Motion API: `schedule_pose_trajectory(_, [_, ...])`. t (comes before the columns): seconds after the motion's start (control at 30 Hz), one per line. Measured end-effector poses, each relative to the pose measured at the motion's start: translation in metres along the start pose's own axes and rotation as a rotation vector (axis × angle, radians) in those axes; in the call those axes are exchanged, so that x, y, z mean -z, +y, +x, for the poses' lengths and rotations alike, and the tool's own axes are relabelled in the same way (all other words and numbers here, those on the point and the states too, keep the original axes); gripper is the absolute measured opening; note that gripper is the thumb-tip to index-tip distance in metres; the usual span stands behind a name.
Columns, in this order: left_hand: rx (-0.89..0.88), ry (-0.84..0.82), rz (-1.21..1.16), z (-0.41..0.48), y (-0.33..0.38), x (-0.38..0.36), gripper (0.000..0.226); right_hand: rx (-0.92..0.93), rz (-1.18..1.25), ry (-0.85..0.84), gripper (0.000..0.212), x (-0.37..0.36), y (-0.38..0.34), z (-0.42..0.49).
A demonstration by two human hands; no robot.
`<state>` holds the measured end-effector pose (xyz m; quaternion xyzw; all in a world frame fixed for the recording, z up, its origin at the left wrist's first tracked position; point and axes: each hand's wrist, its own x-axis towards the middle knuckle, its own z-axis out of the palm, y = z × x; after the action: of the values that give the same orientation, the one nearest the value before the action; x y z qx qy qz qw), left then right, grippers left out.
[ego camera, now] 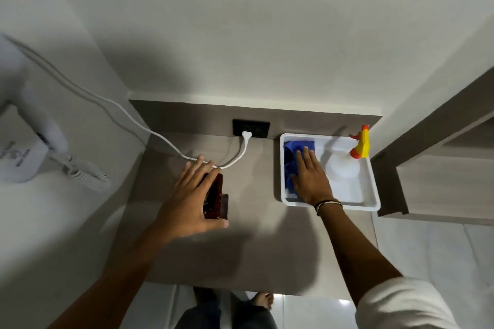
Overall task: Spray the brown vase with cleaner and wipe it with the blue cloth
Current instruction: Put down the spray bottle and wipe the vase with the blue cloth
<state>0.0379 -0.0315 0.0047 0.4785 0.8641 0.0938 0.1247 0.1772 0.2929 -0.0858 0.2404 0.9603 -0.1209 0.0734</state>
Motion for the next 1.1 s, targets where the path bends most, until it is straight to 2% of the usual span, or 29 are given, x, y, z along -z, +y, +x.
schedule_pose_trajectory(0.1, [-0.032, 0.016, -0.009, 0.001, -0.002, 0.000, 0.127, -0.041, -0.075, -0.137, 0.080, -0.013, 0.006, 0.016])
schedule_pose_trajectory(0.3, [-0.047, 0.057, -0.018, 0.003, -0.004, -0.006, 0.124, 0.018, -0.074, -0.151, 0.094, -0.031, 0.016, 0.037])
schedule_pose_trajectory(0.5, [-0.041, 0.086, -0.010, 0.002, -0.004, -0.008, 0.123, 0.012, -0.097, -0.113, 0.085, -0.053, 0.022, 0.040])
schedule_pose_trajectory(0.67, [-0.049, 0.078, -0.021, 0.001, -0.007, -0.008, 0.124, -0.072, -0.058, -0.069, 0.072, -0.063, 0.010, 0.047])
schedule_pose_trajectory(0.8, [-0.050, 0.091, -0.092, 0.002, -0.008, -0.006, 0.117, -0.087, 0.006, -0.003, 0.066, -0.063, 0.011, 0.050])
schedule_pose_trajectory(0.87, [-0.041, 0.111, -0.118, 0.001, -0.009, -0.005, 0.111, -0.110, 0.112, 0.006, 0.061, -0.051, 0.014, 0.053])
schedule_pose_trajectory(0.93, [-0.032, 0.105, -0.136, -0.001, -0.013, -0.003, 0.109, -0.217, 0.340, 0.076, 0.051, -0.028, 0.013, 0.049])
schedule_pose_trajectory(1.03, [0.007, 0.126, -0.267, -0.005, -0.026, 0.001, 0.108, -0.422, 0.684, 0.342, 0.047, 0.003, 0.007, 0.017])
schedule_pose_trajectory(1.1, [0.012, 0.150, -0.399, -0.010, -0.035, -0.001, 0.107, -0.488, 0.828, 0.515, 0.049, 0.012, -0.008, -0.023])
